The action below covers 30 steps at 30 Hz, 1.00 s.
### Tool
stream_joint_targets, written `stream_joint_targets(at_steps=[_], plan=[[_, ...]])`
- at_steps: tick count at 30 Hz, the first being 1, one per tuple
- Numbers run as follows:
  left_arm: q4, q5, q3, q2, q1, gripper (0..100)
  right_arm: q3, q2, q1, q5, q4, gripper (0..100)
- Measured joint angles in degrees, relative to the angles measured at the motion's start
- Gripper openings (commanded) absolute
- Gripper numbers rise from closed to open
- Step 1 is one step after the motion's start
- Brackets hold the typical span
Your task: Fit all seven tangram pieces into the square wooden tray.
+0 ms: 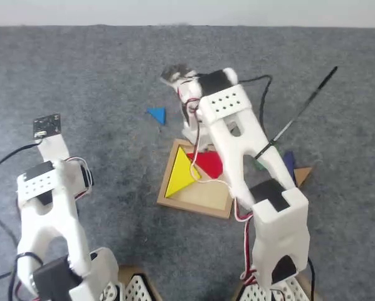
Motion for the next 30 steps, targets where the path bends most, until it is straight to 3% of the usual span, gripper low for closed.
stream_joint_targets(at_steps=[3, 9, 13, 18, 24, 30], plan=[[0.0, -1.67, 0.0, 0.0, 0.0, 14, 5.27, -0.62, 4.48, 11.16, 0.09, 3.3], [0.0, -1.85, 0.0, 0.0, 0.0, 14, 19.52, -7.3, 6.68, 16.7, -1.67, 4.2], [0.0, -1.85, 3.43, -4.31, 0.0, 14, 30.07, -8.44, 6.68, 16.97, -13.45, 4.2], [-2.2, -2.02, 13.54, -19.78, 0.18, 14, 33.85, -8.44, 6.51, 14.07, -27.08, 4.2], [-2.29, -2.29, 21.8, -38.68, 0.0, 14, 33.93, -5.8, 3.87, 8.35, -30.33, 4.2], [-1.67, -2.29, 23.12, -45.01, 0.09, 14, 33.93, -5.19, -1.49, 5.63, -30.59, 4.2]])
